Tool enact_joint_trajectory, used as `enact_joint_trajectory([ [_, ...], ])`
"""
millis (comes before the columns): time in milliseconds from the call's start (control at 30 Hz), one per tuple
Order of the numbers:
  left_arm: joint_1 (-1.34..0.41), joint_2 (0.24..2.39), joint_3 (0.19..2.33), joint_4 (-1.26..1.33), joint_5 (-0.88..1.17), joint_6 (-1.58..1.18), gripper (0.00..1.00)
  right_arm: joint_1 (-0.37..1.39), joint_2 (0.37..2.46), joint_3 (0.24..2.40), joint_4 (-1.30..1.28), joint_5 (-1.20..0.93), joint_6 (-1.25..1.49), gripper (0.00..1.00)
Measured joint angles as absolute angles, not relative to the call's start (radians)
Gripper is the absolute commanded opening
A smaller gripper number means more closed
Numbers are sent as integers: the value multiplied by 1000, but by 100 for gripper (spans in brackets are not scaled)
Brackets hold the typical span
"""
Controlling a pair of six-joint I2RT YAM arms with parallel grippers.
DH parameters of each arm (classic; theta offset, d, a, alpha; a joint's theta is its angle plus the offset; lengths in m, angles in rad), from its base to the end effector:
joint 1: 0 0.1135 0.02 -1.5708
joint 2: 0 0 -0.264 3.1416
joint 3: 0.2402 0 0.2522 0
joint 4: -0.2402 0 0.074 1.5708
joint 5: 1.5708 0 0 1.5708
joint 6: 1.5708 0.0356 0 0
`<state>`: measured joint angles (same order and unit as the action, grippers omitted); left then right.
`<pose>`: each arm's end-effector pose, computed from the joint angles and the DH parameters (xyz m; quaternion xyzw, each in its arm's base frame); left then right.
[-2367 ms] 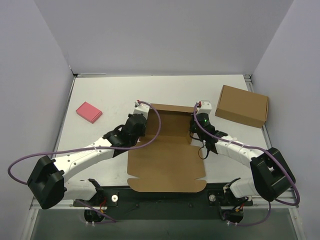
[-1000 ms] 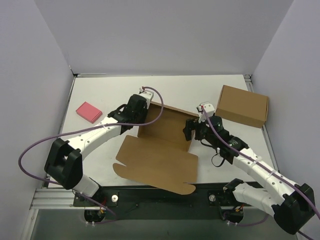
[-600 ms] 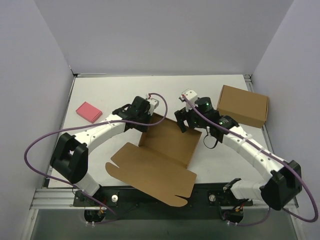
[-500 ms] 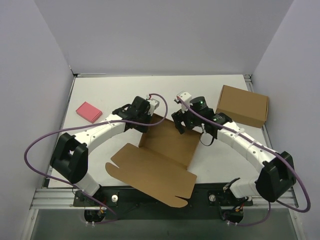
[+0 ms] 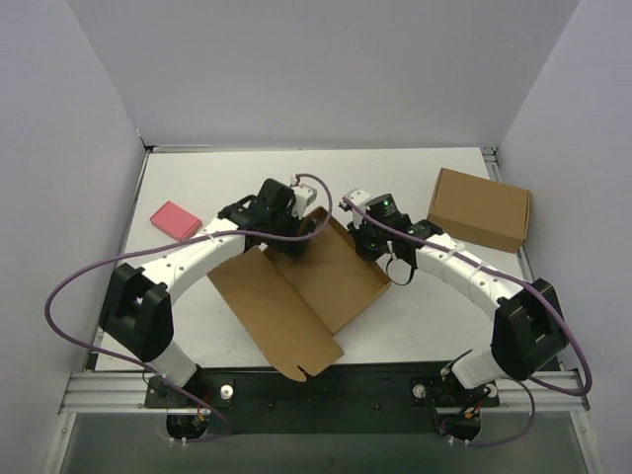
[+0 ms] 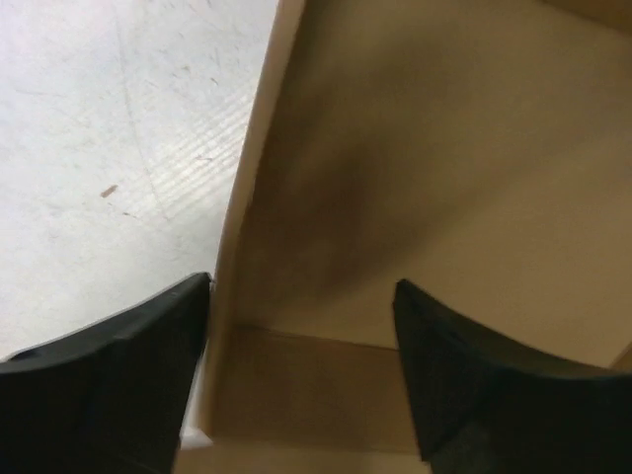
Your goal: Fold the paper box
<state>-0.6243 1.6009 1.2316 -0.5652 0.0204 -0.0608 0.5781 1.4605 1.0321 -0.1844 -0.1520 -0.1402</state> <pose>0.2780 -0.2012 0.2568 0.2671 0.9114 -0.1142 0.2914 0.2718 0.1837 0.2659 -0.3438 0.8161 0.1656 0.4340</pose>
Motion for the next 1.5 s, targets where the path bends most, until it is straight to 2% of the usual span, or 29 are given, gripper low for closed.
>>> enact_joint_trajectory([
  [100, -591, 1601, 1374, -597, 20, -61, 95, 546, 1462, 1019, -170, -161, -76, 0],
  [300, -488, 1575, 1773, -548, 24, -66, 96, 418, 1462, 971, -148, -139, 88, 0],
  [467, -405, 1443, 1769, -490, 36, -101, 97, 399, 1463, 927, -113, -90, 233, 1],
  [533, -349, 1359, 1666, -457, 53, -132, 97, 399, 1464, 897, -87, -81, 290, 9],
  [567, -311, 1318, 1605, -445, 60, -152, 98, 399, 1464, 879, -72, -80, 316, 24],
  [633, -231, 1249, 1480, -408, 72, -190, 97, 398, 1464, 841, -38, -79, 374, 39],
  [667, -187, 1210, 1391, -392, 70, -215, 97, 398, 1464, 825, -24, -81, 400, 55],
  [767, -147, 1162, 1189, -347, 49, -262, 95, 398, 1463, 802, 10, -94, 454, 68],
  [900, -157, 1220, 1019, -321, 60, -313, 94, 382, 1416, 791, 34, -131, 487, 70],
  [1000, -162, 1306, 989, -302, 65, -332, 94, 316, 1317, 782, 43, -173, 523, 66],
  [1167, -170, 1390, 991, -216, 83, -340, 93, 217, 1213, 782, -3, -120, 528, 64],
  [1400, -263, 1615, 1075, -89, 123, -338, 92, 233, 1213, 701, -110, -45, 536, 64],
  [1500, -314, 1744, 1161, -40, 168, -337, 90, 294, 1240, 661, -126, -27, 565, 64],
])
